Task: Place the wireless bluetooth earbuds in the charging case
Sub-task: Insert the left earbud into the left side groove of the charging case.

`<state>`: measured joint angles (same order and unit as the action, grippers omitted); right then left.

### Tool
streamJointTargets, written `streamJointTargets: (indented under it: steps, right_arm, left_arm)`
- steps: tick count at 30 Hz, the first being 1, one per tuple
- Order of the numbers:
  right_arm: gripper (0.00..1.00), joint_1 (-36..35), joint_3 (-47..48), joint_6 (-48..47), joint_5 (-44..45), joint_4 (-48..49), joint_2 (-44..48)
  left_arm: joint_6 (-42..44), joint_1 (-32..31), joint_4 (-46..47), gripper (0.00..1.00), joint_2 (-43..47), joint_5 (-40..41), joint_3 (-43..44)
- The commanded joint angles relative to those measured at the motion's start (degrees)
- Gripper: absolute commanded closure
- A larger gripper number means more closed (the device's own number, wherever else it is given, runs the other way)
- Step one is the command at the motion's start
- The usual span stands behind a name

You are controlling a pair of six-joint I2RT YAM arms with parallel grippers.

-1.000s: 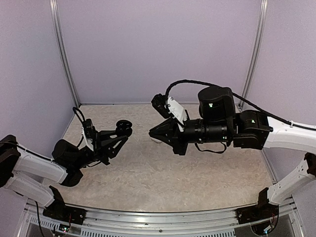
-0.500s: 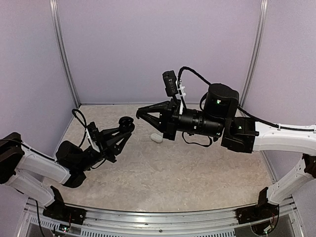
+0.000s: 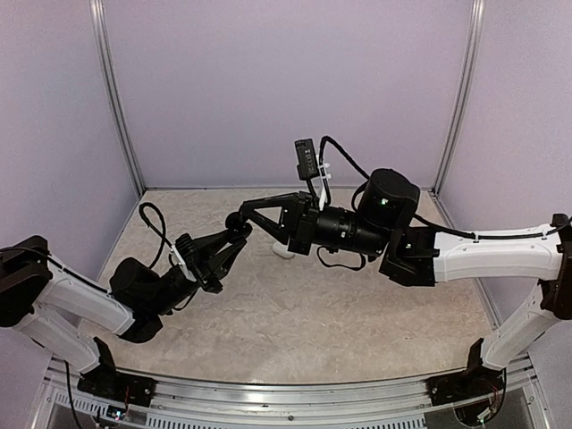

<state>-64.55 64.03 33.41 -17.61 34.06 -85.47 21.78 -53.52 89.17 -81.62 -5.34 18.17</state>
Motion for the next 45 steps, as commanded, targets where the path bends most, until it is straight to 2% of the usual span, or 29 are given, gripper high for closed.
streamJointTargets:
  steps: [1,9,21,45]
  right_arm:
    - [0.99,1.22,-2.36,5.46,-1.14,7.62,-0.85]
    - [0.99,2.56,-5.53,9.74,0.08,13.02,-1.56]
    - [0.99,3.56,-6.72,18.3,-1.78,23.81,-7.6]
    - [0.99,3.56,-8.01,18.34,1.6,30.02,-11.71]
  left_arm:
    - [4.43,-0.45,16.92,0.98,-0.39,2.36,1.84]
    - [5.19,-0.45,16.92,0.98,-0.23,3.37,2.82]
    - [5.56,-0.45,16.92,0.97,-0.01,3.06,3.23]
    - [4.51,-0.45,16.92,0.97,1.01,2.46,2.66]
